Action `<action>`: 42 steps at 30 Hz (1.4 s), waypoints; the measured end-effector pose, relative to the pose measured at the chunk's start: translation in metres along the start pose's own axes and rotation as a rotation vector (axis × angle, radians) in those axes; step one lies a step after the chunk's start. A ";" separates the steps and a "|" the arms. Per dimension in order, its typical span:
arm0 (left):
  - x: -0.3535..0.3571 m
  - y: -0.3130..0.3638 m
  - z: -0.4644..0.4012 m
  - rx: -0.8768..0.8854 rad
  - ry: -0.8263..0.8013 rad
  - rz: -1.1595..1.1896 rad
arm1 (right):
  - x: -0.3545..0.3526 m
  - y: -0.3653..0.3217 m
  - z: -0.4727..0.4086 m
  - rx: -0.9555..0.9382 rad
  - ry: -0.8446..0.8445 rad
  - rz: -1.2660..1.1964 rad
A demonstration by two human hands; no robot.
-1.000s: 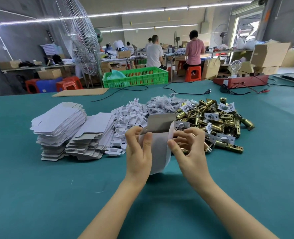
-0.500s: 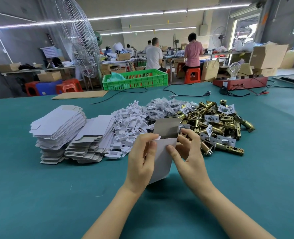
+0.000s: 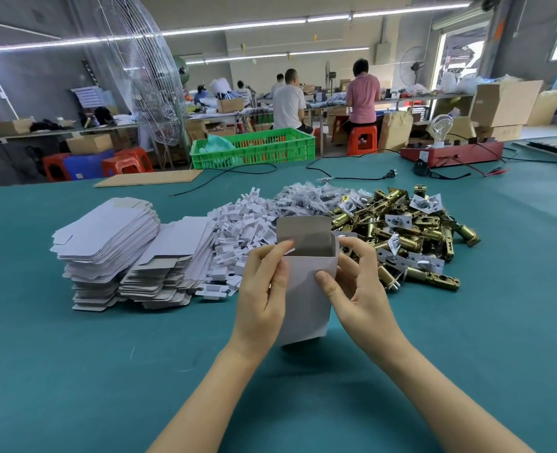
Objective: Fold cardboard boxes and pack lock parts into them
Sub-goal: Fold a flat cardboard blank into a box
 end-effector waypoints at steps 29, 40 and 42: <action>0.005 -0.003 -0.001 -0.022 -0.051 0.066 | -0.008 -0.007 -0.002 -0.067 0.049 0.096; 0.009 -0.005 0.001 0.026 -0.035 0.014 | -0.009 -0.010 -0.006 0.023 0.107 0.018; 0.009 -0.003 0.001 0.029 -0.028 0.060 | -0.010 -0.012 -0.007 0.006 0.116 0.037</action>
Point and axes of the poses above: each hand's wrist, its own z-axis away from the middle knuckle, its own x-axis out of the palm, y = z × x, the point moved 7 cm from there along -z, towards the middle knuckle, and after that the axes turned 9 degrees about -z, right-handed, at the moved point
